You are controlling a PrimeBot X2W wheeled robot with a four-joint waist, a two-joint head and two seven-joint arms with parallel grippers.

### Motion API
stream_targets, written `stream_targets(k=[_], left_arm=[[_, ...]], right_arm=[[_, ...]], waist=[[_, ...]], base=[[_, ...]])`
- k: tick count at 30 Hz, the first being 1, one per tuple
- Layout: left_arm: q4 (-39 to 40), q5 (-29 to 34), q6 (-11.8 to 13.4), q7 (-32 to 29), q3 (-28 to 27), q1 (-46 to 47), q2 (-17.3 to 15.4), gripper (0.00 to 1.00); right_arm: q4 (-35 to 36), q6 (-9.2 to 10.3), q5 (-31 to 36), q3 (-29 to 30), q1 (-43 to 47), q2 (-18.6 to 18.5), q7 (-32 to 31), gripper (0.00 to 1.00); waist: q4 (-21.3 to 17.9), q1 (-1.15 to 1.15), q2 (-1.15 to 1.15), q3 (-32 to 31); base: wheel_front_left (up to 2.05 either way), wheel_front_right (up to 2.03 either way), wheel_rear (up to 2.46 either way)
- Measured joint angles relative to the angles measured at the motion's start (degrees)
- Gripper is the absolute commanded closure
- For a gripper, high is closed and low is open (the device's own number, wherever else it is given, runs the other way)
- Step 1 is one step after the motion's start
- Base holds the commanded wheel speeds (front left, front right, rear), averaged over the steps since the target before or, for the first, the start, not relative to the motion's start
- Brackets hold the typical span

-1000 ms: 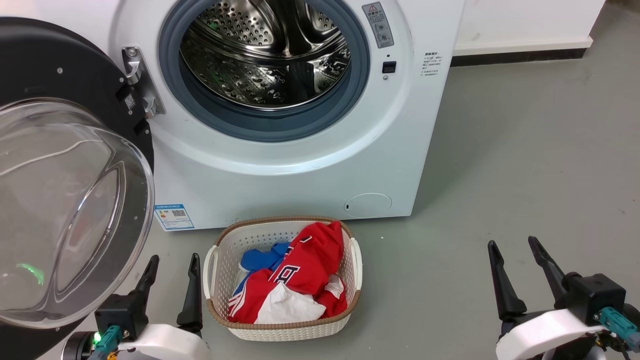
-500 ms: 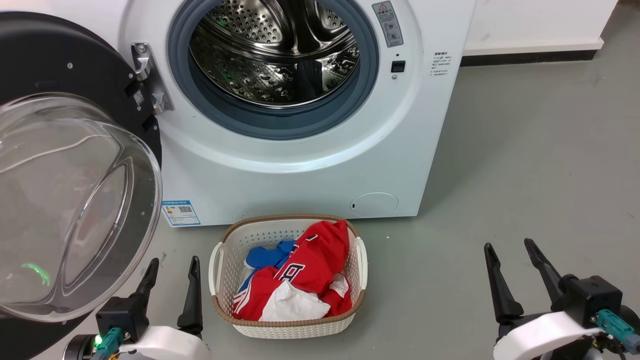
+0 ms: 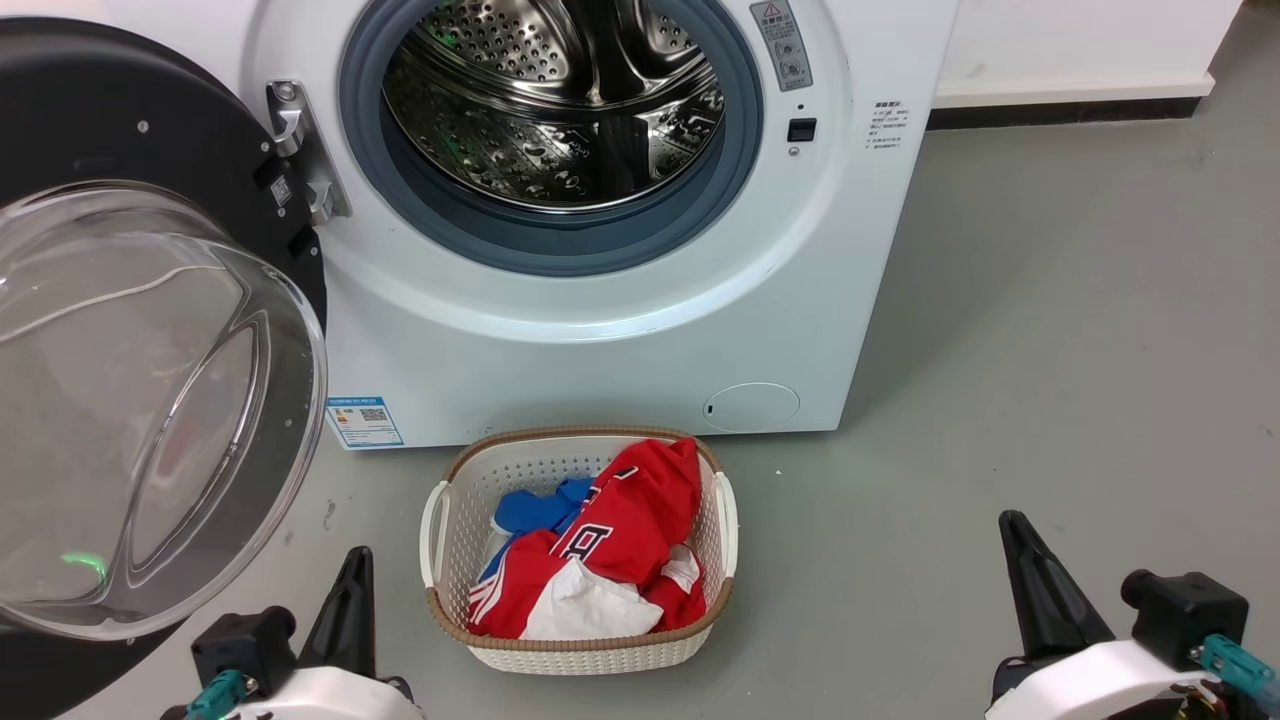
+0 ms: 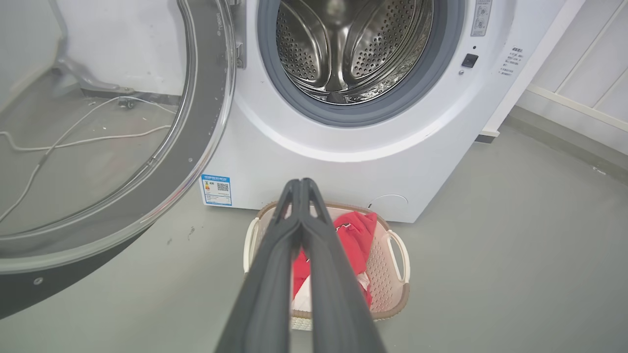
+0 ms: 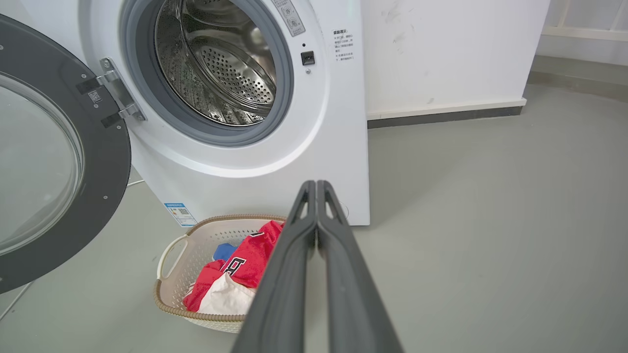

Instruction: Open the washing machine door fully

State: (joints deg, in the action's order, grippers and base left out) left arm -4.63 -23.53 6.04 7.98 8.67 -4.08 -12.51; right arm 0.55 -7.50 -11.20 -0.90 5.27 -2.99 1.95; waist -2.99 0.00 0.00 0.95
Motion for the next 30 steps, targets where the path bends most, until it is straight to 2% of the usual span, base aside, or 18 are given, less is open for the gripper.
stream_targets(k=[13, 30], left_arm=[[-1.94, -12.23, -2.37, -2.33, -2.31, 1.37, 1.29, 1.0], [-3.72, -25.59, -4.95, -4.88, -5.04, 3.28, 2.93, 1.0]], right_arm=[[-2.72, 0.01, -15.25, 0.11, -1.53, -0.7, -0.56, 1.0], [-5.43, 0.01, -31.39, 0.57, -3.87, -1.3, -1.48, 1.0]], waist=[[0.32, 0.0, 0.0, -0.09], [0.74, 0.0, 0.0, -0.2]], base=[[0.0, 0.0, 0.0], [0.0, 0.0, 0.0]])
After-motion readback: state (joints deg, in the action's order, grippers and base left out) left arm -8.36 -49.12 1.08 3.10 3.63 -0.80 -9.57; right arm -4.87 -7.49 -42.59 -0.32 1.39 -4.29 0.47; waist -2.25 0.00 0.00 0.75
